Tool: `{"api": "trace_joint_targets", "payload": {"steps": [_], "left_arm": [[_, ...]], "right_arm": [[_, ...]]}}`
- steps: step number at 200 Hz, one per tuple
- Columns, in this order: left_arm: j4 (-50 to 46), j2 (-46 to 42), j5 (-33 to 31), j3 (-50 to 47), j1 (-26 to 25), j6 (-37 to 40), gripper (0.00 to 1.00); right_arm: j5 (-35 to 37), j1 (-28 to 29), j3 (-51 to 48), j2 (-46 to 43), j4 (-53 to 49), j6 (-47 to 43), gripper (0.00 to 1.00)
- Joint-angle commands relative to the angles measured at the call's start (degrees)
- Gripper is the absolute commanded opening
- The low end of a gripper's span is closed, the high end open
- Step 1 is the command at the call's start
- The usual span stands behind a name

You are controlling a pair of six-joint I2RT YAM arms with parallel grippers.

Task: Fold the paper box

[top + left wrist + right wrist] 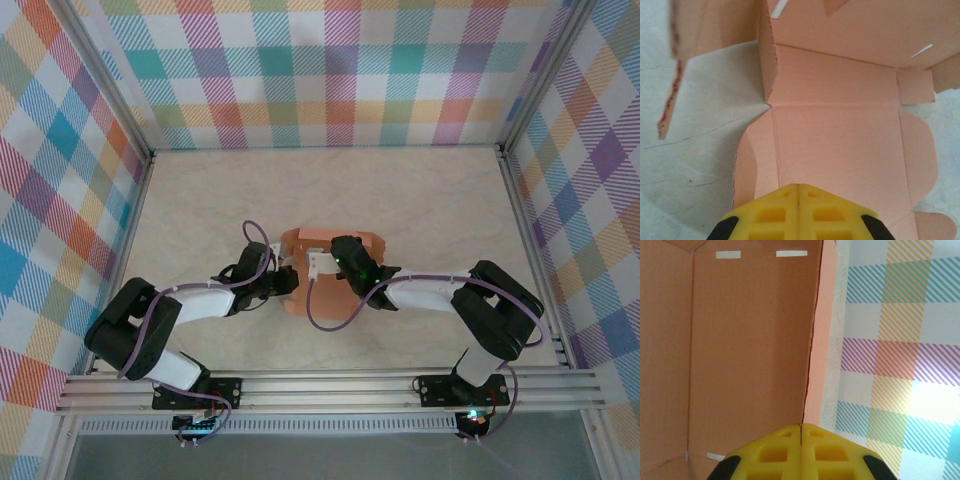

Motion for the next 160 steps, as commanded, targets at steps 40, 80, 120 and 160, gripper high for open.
{"api": "trace_joint_targets", "payload": {"steps": [40,80,120,160], "left_arm": [[-2.1,-7.6,-5.5,-7.6,-0.5,-6.8,0.00],[-8.9,-11.7,-5.7,-8.6,-0.5,-6.9,0.00],[-11.5,-15.9,-5.3,-10.3,-0.5,-7.8,0.01],[-19.5,-23.5,-8.3,-9.4,-0.5,-4.6,0.07]], "right_arm": [[1.6,2.7,-2.8,-2.2,1.9,-3.2,0.00],[2.5,5.3,-3.5,-5.1,0.2,-4.4,0.00],[3.4,8.1,-4.3,-7.5,-3.3,-3.7,0.00],[3.4,7.7,-3.5,-6.4,-4.2,-0.5,0.00]]}}
